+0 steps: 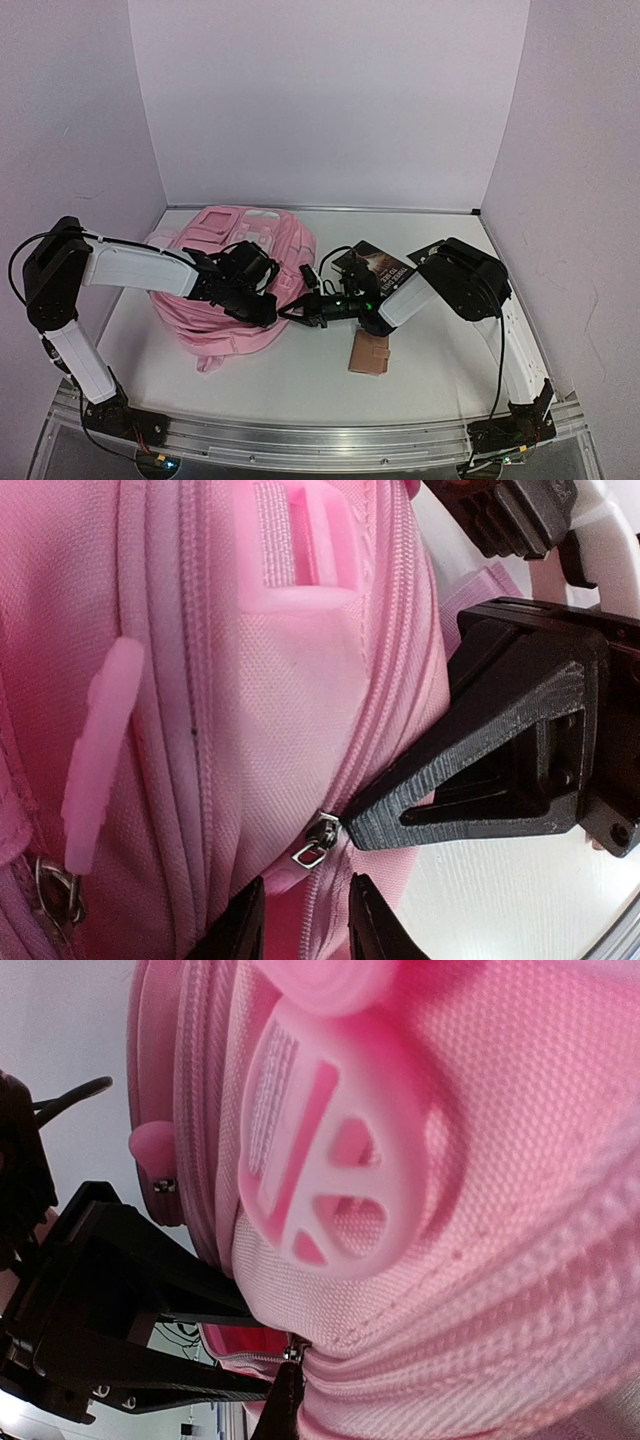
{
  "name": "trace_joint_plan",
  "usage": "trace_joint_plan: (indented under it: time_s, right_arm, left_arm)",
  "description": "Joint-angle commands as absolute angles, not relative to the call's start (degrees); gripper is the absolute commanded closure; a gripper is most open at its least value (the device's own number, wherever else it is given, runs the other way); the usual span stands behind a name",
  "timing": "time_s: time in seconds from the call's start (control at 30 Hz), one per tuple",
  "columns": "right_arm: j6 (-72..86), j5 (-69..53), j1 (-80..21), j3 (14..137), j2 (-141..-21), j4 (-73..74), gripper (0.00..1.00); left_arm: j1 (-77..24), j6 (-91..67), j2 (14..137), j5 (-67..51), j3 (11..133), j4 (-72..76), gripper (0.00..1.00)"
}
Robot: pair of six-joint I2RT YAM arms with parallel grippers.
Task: Pack the student bag
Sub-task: Zip the student bag at the center of the board.
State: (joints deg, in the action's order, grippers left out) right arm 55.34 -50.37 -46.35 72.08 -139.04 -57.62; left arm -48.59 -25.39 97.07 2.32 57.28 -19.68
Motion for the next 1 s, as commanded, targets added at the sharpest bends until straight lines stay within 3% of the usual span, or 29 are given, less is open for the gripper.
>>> trace_joint_plan:
  time_s: [0.0, 0.27, 0.53, 0.8, 0.83, 0.97]
  right_arm:
    - [53.75, -55.63, -48.02, 69.52, -138.60, -55.12, 1.00]
    - [53.82, -55.87, -48.04, 69.29, -138.42, -55.21, 1.00]
    - [53.35, -55.75, -48.03, 69.76, -138.22, -55.20, 1.00]
    - [53.63, -53.56, -47.11, 70.23, -138.51, -54.52, 1.00]
    - [53.89, -53.41, -46.79, 70.32, -138.45, -54.50, 0.97]
    - [54.88, -52.72, -45.56, 71.44, -137.87, -54.49, 0.69]
  left_arm:
    - [-45.35, -21.94, 100.06, 10.92, 59.16, -23.67, 0.70]
    - [-45.36, -20.58, 106.36, 12.18, 60.32, -24.49, 0.65]
    - [-46.13, -21.89, 102.53, 6.04, 60.21, -22.88, 0.89]
    - [-47.20, -22.03, 97.07, 7.89, 64.90, -28.76, 1.00]
    - [-47.49, -21.87, 97.16, 8.03, 65.54, -29.62, 1.00]
    - [-48.72, -21.87, 97.48, 9.14, 66.97, -32.08, 1.00]
